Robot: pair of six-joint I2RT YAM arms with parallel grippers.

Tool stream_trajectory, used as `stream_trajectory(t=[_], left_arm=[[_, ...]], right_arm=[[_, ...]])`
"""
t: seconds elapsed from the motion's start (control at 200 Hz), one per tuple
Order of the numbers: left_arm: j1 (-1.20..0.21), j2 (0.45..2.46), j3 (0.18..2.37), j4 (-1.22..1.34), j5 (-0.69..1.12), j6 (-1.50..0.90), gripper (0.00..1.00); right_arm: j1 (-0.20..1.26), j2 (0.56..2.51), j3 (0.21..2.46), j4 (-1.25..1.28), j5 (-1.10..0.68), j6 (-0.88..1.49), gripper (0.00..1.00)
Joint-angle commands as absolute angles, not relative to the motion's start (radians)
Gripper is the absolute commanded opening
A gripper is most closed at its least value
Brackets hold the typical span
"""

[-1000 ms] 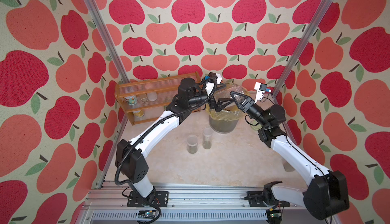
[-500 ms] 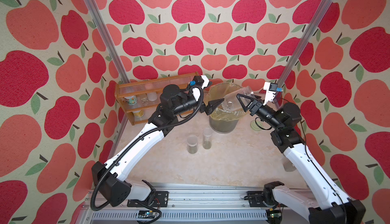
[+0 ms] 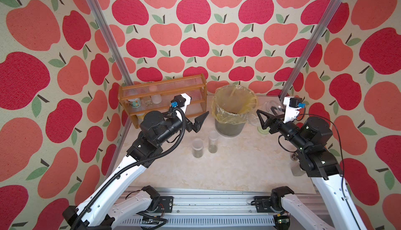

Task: Empty moldy mung beans from jars
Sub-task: Place the jar at the center of the board.

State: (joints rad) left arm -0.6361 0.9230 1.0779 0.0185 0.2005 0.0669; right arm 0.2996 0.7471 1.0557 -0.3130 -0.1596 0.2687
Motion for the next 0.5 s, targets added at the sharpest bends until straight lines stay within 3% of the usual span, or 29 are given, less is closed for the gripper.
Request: stream_trajectory(t=[0.0, 0.495], left_arm=[[-0.632, 0.852, 1.001, -0.012, 0.090, 0.041, 1.00], [-0.619, 0.731, 0.870, -0.012, 0.009, 0.016, 1.00]], right_arm=[[0.293, 0.714, 0.991, -0.325, -0.027, 0.234, 0.59], [0.288, 0.723, 0.565, 0.102, 0.230, 0.235, 0.60]])
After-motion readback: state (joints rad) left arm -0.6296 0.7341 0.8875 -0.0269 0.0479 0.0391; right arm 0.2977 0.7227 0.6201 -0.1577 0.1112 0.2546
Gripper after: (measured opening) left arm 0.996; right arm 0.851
